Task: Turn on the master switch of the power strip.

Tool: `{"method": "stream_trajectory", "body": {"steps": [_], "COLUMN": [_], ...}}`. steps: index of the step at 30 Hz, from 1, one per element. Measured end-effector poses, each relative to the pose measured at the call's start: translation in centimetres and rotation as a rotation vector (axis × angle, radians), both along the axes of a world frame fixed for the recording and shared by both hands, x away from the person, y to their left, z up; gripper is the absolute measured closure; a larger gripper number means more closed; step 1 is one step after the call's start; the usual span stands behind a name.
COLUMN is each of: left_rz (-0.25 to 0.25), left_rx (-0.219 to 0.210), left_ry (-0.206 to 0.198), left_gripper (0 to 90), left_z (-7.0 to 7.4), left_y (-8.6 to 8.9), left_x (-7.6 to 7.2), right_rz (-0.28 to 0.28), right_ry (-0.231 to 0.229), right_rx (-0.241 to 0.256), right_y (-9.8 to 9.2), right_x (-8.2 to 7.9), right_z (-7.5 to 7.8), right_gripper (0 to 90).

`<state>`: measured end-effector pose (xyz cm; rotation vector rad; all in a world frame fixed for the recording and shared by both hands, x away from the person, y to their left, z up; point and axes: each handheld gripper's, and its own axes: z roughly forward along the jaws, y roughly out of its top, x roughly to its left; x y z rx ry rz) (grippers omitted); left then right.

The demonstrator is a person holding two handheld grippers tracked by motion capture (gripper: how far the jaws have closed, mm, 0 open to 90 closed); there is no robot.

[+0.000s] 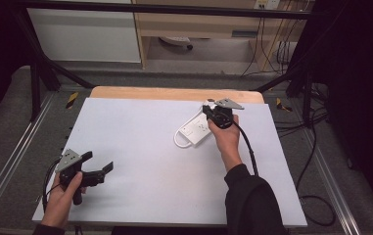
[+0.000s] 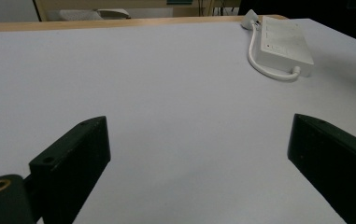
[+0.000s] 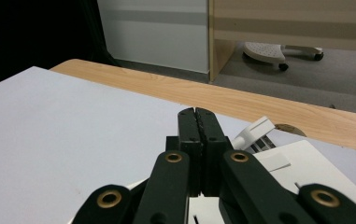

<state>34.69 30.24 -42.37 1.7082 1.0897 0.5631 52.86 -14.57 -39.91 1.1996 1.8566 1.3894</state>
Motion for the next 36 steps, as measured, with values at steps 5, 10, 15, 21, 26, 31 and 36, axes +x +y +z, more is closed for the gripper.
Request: {"method": "stream_trajectory", "body": {"steps": [5, 10, 15, 21, 26, 31, 36], "left_rz": [0.0, -0.001, 0.0, 0.0, 0.0, 0.0, 0.0], "left_rx": [0.0, 0.001, 0.003, 0.001, 0.001, 0.001, 0.002], "left_ry": [0.0, 0.0, 0.002, 0.0, 0.0, 0.0, 0.0], "left_gripper": [5.8, 5.8, 5.8, 5.8, 5.8, 5.8, 5.8], "left_z": [0.0, 0.0, 0.0, 0.0, 0.0, 0.0, 0.0], "left_y": [0.0, 0.0, 0.0, 0.0, 0.0, 0.0, 0.0], "left_x": [0.0, 0.0, 0.0, 0.0, 0.0, 0.0, 0.0], "right_rz": [0.001, 0.006, 0.011, 0.017, 0.023, 0.025, 0.03], "right_ry": [0.006, 0.014, 0.021, 0.031, 0.033, 0.04, 0.047], "right_rx": [-0.007, -0.013, -0.019, -0.021, -0.026, -0.028, -0.037], "right_y": [0.2, 0.4, 0.7, 1.0, 1.2, 1.4, 1.5], "right_x": [0.1, 0.1, 0.2, 0.2, 0.2, 0.2, 0.2], "right_z": [-0.3, -0.5, -0.9, -1.1, -1.3, -1.5, -1.7], "right_gripper": [90.0, 90.0, 90.0, 90.0, 90.0, 90.0, 90.0]}}
